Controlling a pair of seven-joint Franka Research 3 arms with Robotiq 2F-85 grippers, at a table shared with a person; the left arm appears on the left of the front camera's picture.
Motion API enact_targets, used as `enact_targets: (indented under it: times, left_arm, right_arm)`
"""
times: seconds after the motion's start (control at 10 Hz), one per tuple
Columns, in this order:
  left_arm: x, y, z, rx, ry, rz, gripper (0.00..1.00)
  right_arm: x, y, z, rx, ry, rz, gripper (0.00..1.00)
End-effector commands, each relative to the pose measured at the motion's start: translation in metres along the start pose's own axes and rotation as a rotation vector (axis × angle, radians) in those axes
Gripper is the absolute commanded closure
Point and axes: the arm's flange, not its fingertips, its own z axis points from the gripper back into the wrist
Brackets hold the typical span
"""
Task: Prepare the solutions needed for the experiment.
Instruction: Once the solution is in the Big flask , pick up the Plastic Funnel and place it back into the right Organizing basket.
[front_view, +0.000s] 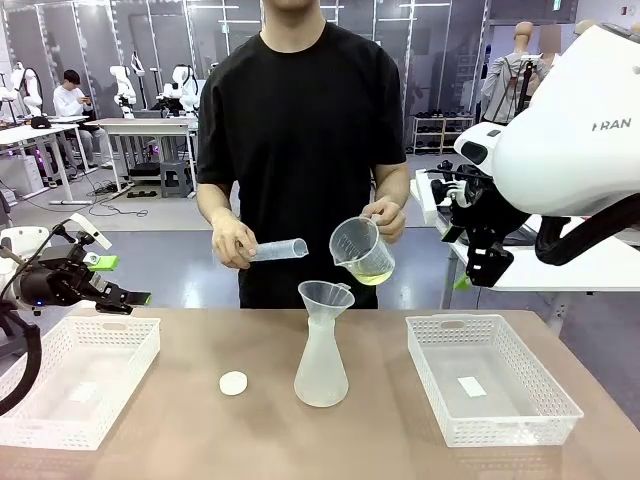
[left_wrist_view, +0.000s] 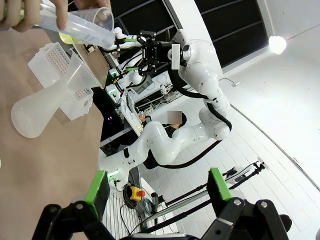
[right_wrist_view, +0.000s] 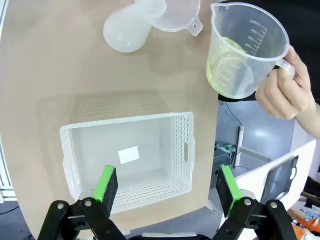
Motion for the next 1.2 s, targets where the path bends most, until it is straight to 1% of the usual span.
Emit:
enact_targets:
  times: [0.0, 0.3, 0.4, 0.5, 0.6, 0.8, 0.9, 1.0, 1.1]
  left_arm:
    - [0.001, -0.001, -0.001, -0.002, -0.001, -0.004, 0.00]
    - [0.001, -0.001, -0.001, -0.002, -0.001, -0.004, 0.00]
    - [0.001, -0.001, -0.001, -0.002, -0.001, -0.004, 0.00]
    - [0.001, -0.001, -0.001, -0.002, -0.001, -0.004, 0.00]
    - [0.001, -0.001, -0.001, -0.002, -0.001, -0.004, 0.00]
    - [0.001, -0.001, -0.001, -0.002, -0.001, -0.004, 0.00]
    - [0.001, -0.001, -0.001, -0.002, -0.001, -0.004, 0.00]
    - [0.001, -0.001, -0.001, -0.002, -0.001, -0.004, 0.00]
    - [0.001, -0.001, -0.001, -0.002, -0.001, -0.004, 0.00]
  right_arm:
    - [0.007, -0.003, -0.006, -0.005, -0.005, 0.027, 0.00]
    - [0.005, 0.000, -0.003, 0.002, -0.003, 0.011, 0.00]
    - [0.004, -0.006, -0.019, 0.042, -0.039, -0.159, 0.00]
    - [-0.007, -0.008, -0.035, 0.099, -0.098, -0.318, 0.00]
    - [-0.017, -0.009, -0.046, 0.128, -0.127, -0.429, 0.00]
    - [-0.037, -0.010, -0.065, 0.220, -0.118, -0.623, 0.00]
    - [-0.050, -0.011, -0.076, 0.323, -0.215, -0.777, 0.00]
    - [-0.065, -0.014, -0.086, 0.439, -0.323, -0.899, 0.00]
    - [-0.081, -0.017, -0.096, 0.597, -0.408, -0.990, 0.00]
